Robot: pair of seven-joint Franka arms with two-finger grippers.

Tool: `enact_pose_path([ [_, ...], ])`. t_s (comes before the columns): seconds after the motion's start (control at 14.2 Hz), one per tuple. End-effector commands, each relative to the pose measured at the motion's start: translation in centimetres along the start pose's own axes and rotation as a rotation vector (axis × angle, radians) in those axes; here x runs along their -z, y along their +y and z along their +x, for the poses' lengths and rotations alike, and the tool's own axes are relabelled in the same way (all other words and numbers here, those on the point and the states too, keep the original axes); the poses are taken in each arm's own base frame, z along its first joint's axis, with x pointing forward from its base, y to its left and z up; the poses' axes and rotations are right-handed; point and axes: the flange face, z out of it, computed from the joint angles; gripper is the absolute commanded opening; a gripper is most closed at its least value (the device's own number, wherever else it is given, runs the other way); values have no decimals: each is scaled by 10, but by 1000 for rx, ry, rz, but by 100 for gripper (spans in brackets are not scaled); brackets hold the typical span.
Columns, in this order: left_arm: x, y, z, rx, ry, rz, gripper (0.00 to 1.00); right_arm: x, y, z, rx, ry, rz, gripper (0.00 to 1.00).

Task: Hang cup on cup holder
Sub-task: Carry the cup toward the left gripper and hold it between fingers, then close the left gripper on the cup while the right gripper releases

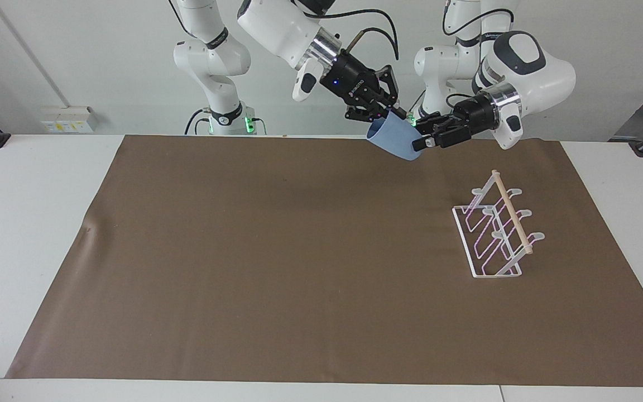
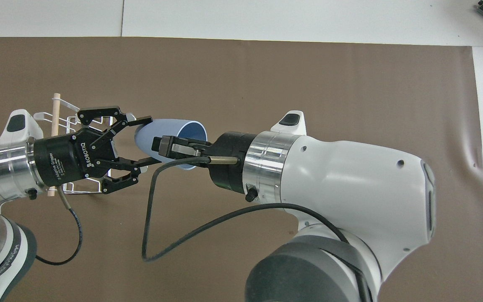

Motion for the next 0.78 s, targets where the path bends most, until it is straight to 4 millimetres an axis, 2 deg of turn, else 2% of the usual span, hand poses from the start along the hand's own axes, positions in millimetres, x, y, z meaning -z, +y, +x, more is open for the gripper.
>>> enact_pose_path([
  [0.0,3,1,-6,-25,23,3,0,-1,2,-2,-24,-11,7,58],
  [0.07,4,1,-5,-28,26,4,0,0,1,-2,-28,-10,8,100],
  [0.35,8,-1,1,-79,90,71,0,-1,2,-2,-39,-11,8,100],
  [0.49,18,4,1,-113,130,96,0,0,2,-2,-36,-8,8,100],
  [0.57,27,6,5,-134,167,115,0,2,2,1,-38,0,11,100],
  [0.71,33,13,1,-211,210,154,0,9,6,10,-48,17,9,100],
])
